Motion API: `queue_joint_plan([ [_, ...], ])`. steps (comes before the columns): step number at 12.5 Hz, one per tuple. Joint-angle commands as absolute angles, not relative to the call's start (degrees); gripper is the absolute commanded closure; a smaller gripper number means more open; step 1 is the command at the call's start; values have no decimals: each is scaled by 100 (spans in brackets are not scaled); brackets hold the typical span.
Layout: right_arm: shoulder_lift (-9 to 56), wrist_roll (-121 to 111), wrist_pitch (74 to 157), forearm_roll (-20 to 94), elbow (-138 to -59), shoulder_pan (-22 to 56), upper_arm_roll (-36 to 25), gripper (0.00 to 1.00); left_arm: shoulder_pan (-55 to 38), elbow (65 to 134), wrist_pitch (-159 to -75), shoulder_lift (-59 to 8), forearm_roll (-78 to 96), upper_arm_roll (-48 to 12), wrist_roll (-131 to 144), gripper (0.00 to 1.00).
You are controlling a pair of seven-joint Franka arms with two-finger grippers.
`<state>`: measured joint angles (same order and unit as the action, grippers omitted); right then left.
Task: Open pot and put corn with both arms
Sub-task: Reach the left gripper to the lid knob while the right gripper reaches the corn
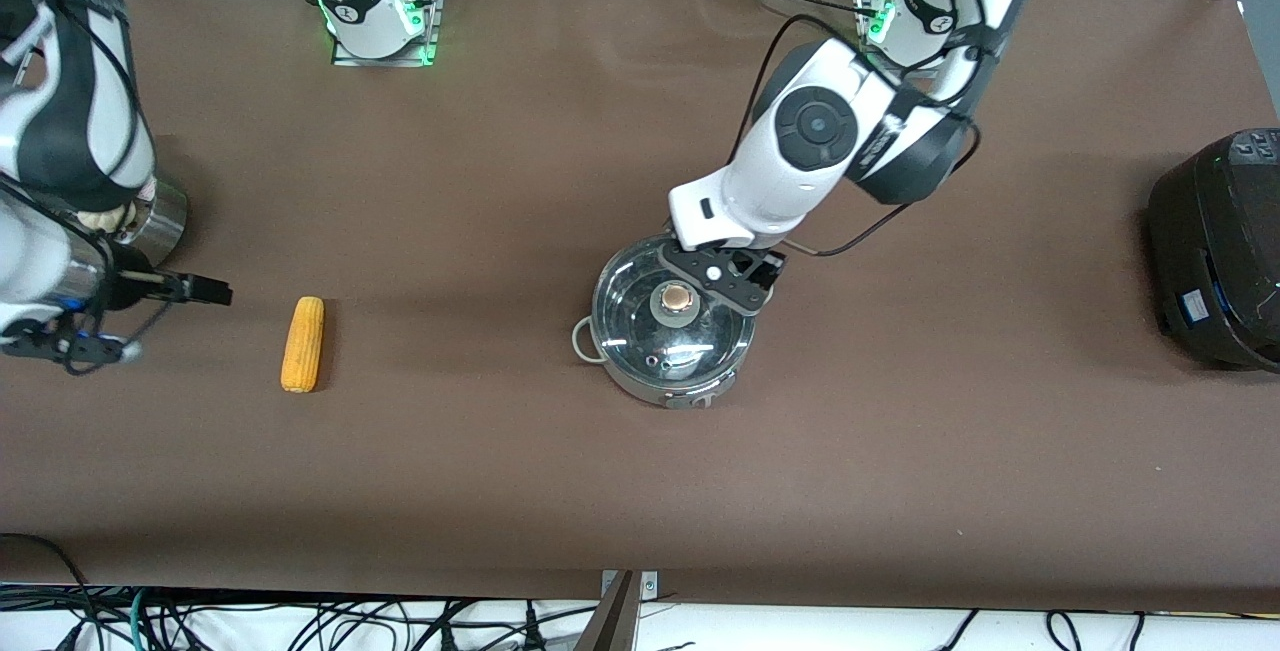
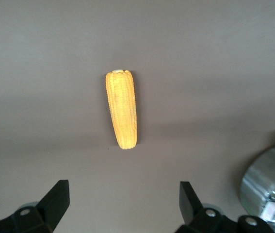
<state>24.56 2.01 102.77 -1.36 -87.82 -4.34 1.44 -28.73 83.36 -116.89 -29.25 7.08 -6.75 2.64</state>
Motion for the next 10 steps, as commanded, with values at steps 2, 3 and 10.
queue_joint_plan([
  [2,3390,132,10993,-88,-8824,-422,184,0,-2900,8060,-12259,-3260,590,-589,79,0],
  [3,3514,132,11152,-88,-8850,-370,185,0,-2909,8068,-12400,-3313,476,-598,97,0],
  [10,3796,123,11909,-123,-9360,-325,185,0,-3234,8112,-12489,-3550,-272,-606,141,0],
])
